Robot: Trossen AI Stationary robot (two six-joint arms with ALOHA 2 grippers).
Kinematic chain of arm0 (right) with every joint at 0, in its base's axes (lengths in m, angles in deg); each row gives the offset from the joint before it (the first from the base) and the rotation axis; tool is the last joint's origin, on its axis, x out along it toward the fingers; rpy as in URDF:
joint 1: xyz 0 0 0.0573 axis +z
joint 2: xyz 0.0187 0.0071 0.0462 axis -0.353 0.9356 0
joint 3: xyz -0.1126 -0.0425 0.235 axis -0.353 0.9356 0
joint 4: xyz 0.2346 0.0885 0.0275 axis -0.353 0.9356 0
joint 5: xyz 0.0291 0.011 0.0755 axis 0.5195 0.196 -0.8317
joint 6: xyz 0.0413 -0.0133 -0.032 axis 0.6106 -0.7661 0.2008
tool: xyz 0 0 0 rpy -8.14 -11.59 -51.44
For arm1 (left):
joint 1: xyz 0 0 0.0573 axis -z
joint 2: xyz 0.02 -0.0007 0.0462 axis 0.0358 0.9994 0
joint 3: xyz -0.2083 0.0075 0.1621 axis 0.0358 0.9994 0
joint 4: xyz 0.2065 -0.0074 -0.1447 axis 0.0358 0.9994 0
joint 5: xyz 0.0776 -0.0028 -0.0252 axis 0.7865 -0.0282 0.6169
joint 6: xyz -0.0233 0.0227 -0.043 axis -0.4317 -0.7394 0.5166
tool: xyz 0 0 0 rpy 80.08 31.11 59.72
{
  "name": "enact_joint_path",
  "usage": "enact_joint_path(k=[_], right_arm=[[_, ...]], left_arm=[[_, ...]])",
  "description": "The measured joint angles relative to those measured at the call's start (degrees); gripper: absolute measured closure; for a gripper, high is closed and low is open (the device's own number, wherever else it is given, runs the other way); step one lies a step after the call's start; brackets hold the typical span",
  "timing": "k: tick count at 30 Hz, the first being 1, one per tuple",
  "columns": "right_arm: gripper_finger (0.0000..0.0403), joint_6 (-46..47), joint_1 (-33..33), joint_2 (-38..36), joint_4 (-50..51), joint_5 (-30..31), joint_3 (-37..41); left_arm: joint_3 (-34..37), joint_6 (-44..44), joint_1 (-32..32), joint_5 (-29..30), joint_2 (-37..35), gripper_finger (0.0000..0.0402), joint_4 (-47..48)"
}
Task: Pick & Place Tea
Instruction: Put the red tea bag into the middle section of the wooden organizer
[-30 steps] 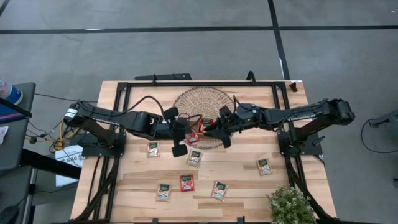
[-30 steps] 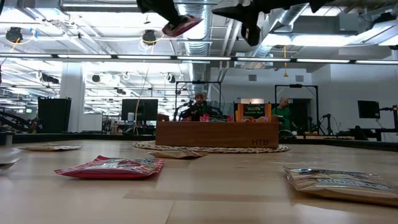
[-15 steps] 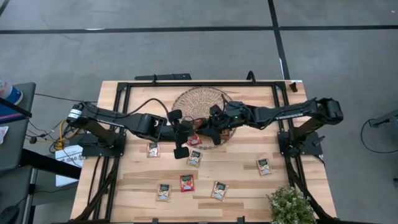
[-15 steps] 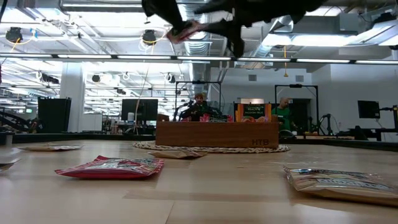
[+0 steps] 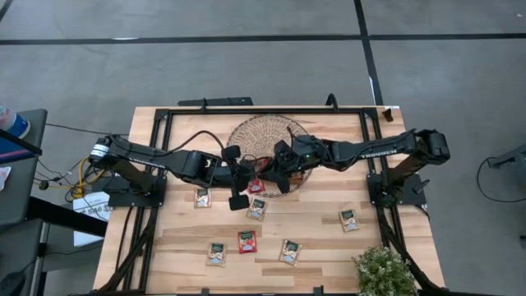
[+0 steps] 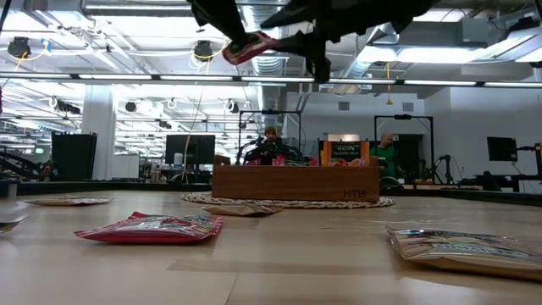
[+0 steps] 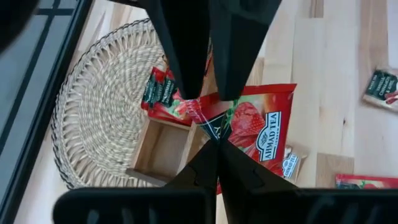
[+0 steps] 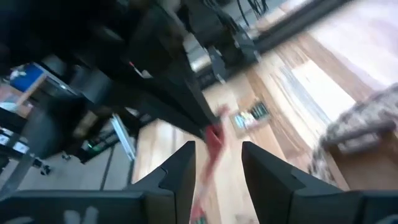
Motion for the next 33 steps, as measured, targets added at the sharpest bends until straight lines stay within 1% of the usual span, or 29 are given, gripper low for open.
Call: enact_joint_path(k=[20,24,31,33], right_arm=[[0.0286,-0.01,-0.01,-0.13,-0.08,0.03,-0.02],[0.031,-0.09,0.05,-0.13,0.04,0.03,-0.02],[0.0391,-1.82,0.32,-0.13,-0.12,-0.44,-0.02],[0.0397,-2.03,0.53,-0.13,-0.12,-0.45,-0.02]], left_arm=[[0.0,-0.1,-0.04,-0.66,0.11,0.0401,-3.86],[0.0,-0.1,-0.06,-1.14,0.14,0.0401,-3.92],[0.0,-0.1,-0.09,-1.11,0.2,0.0401,-3.97],[0.0,-0.1,-0.04,-1.24,0.2,0.0401,-3.97]])
